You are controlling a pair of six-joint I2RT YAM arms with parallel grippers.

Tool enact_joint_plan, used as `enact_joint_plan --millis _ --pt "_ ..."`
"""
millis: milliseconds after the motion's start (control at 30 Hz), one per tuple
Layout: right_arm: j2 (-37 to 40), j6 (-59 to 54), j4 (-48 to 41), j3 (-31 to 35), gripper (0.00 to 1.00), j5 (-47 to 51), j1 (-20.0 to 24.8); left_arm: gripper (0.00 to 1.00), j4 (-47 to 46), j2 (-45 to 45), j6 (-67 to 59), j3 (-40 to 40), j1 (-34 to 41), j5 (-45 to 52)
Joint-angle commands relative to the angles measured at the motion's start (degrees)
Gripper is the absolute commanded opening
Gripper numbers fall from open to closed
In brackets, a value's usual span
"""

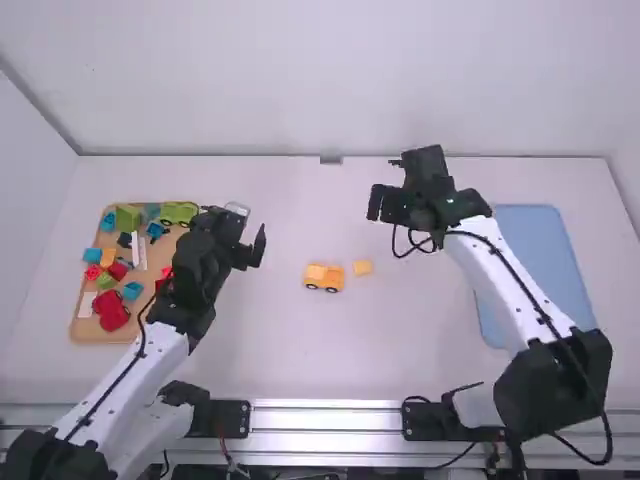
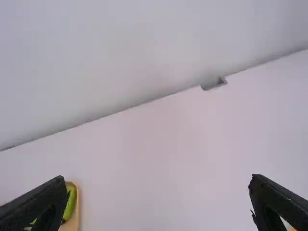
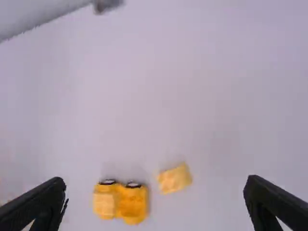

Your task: Assemble lego blocks to make yellow taxi

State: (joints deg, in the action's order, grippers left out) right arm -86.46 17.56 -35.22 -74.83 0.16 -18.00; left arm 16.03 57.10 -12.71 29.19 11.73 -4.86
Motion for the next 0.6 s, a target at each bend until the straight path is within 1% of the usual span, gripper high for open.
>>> enact_joint_plan --millis 0,67,167,200,233,267,300,367,400,467,500,533,567 --pt "1.55 -36.39 0.46 -0.09 0.99 4.94 -0.24 0.99 -1.77 0.02 -3.8 -0.22 -0.44 -0.57" --pt "1.77 -44.52 0.46 -0.09 0.99 3.72 0.28 0.99 -2.62 0.02 -2.91 -0.24 -0.42 -0.22" --pt "1.62 -52.52 0.44 0.02 0.99 -0.2 0.39 0.99 -3.52 0.02 -0.83 -0.24 -0.42 3.54" --pt "1.42 -58.55 0.5 0.55 0.99 -2.21 0.35 0.99 -3.63 0.15 -0.85 -0.24 -0.42 6.05" --pt "1.36 -65.37 0.59 1.49 0.99 -6.21 0.46 0.99 -3.3 0.59 -2.14 -0.24 -0.46 9.92" --pt "1.36 -67.67 0.79 1.88 0.99 -8.28 0.7 0.99 -3.17 0.81 -3.34 -0.24 -0.48 11.69" --pt "1.36 -72.39 1.4 2.73 0.99 -13.84 1.46 0.99 -2.99 1.27 -5.88 -0.24 -0.48 15.17" --pt "1.36 -82.95 2.32 4.94 0.99 -28.48 4.2 0.99 -2.95 2.71 -12.15 -0.24 -0.44 25.16" --pt "1.36 -86.05 2.36 5.6 0.99 -32.57 5.09 0.99 -2.95 3.08 -13.57 -0.24 -0.46 27.61" --pt "1.36 -95.51 2.14 8.13 0.99 -43.71 8.37 0.99 -2.4 5.16 -18.53 -0.22 -0.46 37.31" --pt "1.36 -99.19 2.32 10.05 0.99 -48.61 10.54 0.99 -1.18 7.3 -20.68 -0.22 -0.46 42.36" --pt "1.36 -99.49 2.36 10.29 0.99 -49.11 10.8 0.99 -0.94 7.56 -20.85 -0.22 -0.46 42.88" --pt "1.36 -100.54 2.43 11.96 0.99 -52.48 12.48 0.99 0.37 9.33 -21.81 -0.2 -0.46 45.55"
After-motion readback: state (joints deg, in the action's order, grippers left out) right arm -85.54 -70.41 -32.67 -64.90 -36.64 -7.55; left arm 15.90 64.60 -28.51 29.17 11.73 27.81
